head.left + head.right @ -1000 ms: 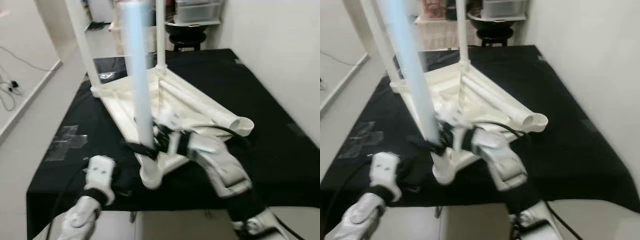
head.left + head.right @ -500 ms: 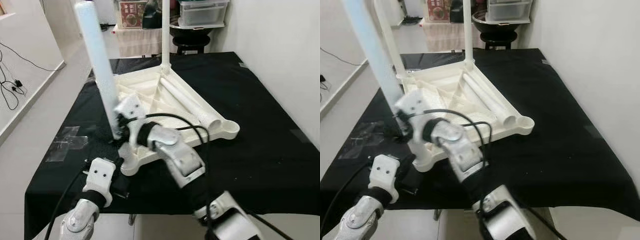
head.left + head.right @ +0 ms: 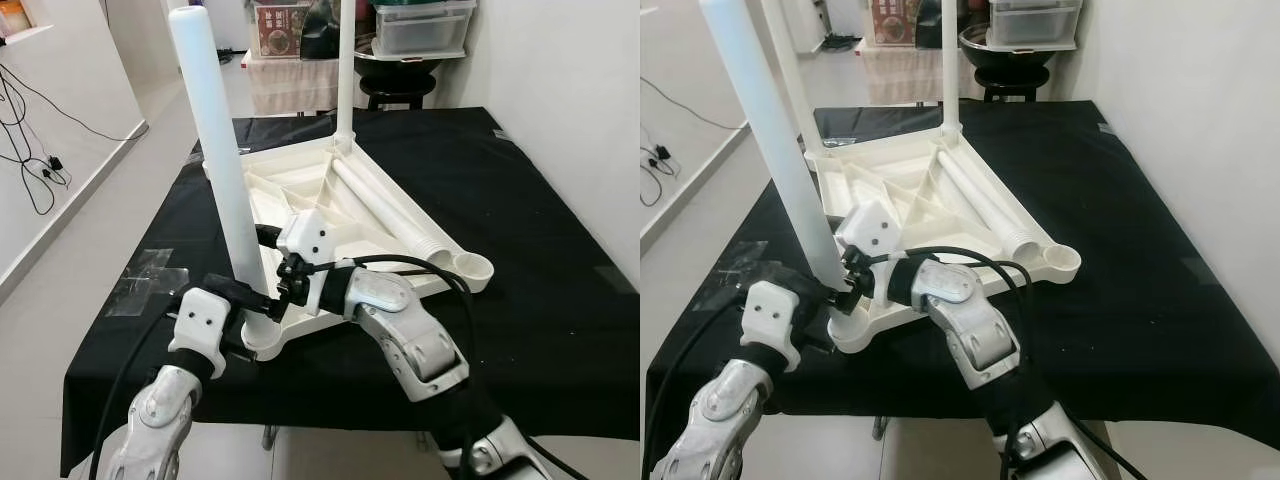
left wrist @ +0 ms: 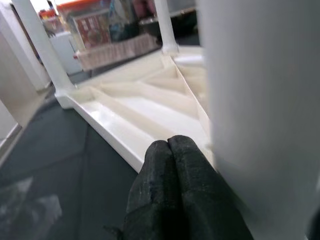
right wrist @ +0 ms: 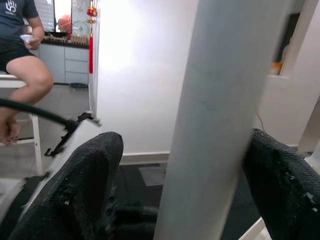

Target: Building children table

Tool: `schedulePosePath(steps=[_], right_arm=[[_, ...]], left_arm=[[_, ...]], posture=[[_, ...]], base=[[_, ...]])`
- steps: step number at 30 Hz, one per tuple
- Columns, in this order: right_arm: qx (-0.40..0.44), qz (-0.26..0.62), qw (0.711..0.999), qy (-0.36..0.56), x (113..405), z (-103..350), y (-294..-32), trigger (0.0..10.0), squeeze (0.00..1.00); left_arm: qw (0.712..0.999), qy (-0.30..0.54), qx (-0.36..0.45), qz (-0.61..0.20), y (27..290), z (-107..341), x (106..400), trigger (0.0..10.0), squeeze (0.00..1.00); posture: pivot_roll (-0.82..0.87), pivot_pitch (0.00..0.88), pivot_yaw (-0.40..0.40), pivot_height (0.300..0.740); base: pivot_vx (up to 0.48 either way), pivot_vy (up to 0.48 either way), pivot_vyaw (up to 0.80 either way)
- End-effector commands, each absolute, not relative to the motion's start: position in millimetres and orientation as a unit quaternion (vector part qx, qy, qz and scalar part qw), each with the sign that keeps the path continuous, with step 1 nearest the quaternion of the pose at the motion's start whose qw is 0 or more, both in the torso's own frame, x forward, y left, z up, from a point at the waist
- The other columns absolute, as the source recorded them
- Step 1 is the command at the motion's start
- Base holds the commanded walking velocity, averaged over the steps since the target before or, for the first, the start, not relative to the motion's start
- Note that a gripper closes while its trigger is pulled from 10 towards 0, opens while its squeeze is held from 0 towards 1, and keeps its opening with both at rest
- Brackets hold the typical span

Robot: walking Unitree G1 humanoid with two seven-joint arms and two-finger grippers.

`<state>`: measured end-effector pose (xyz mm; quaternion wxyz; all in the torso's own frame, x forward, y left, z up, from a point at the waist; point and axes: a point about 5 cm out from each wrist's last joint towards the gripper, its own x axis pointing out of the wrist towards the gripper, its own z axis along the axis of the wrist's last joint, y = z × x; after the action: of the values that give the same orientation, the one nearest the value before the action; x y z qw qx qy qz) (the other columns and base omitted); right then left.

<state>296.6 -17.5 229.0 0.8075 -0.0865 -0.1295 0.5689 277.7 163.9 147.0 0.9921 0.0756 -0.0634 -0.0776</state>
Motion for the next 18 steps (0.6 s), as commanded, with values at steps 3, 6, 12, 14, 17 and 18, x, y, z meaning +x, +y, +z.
schedulePosePath(steps=[3,6,12,14,17,18], right_arm=[[-0.099,0.646,0.753,-0.071,276,205,-21,10.0,0.0],[-0.104,0.646,0.753,-0.065,276,203,-28,10.0,0.0],[-0.15,0.632,0.76,-0.022,285,194,-67,10.0,0.0],[-0.159,0.628,0.762,-0.016,286,193,-71,10.0,0.0],[-0.166,0.623,0.765,-0.012,288,192,-75,10.0,0.0],[-0.169,0.619,0.767,-0.011,289,192,-75,10.0,0.0]], left_arm=[[0.992,-0.093,0.081,0.025,202,166,287,10.0,0.0],[0.991,-0.092,0.088,0.051,213,166,286,10.0,0.0],[0.974,-0.082,0.115,0.178,277,170,270,10.0,0.0],[0.971,-0.08,0.117,0.194,286,170,266,10.0,0.0],[0.972,-0.075,0.102,0.199,292,167,261,10.0,0.0],[0.977,-0.073,0.087,0.178,287,165,261,10.0,0.0]], posture=[[-0.01,0.081,0.055,0.74],[0.0,0.085,0.053,0.74],[0.0,0.088,0.052,0.74],[0.01,0.091,0.049,0.74],[0.02,0.092,0.045,0.74],[0.02,0.091,0.049,0.74]], base=[[0.0,0.0,0.0],[0.0,0.0,0.0],[0.0,0.0,0.0],[0.0,0.0,0.0],[0.0,0.0,0.0],[0.0,0.0,0.0]])
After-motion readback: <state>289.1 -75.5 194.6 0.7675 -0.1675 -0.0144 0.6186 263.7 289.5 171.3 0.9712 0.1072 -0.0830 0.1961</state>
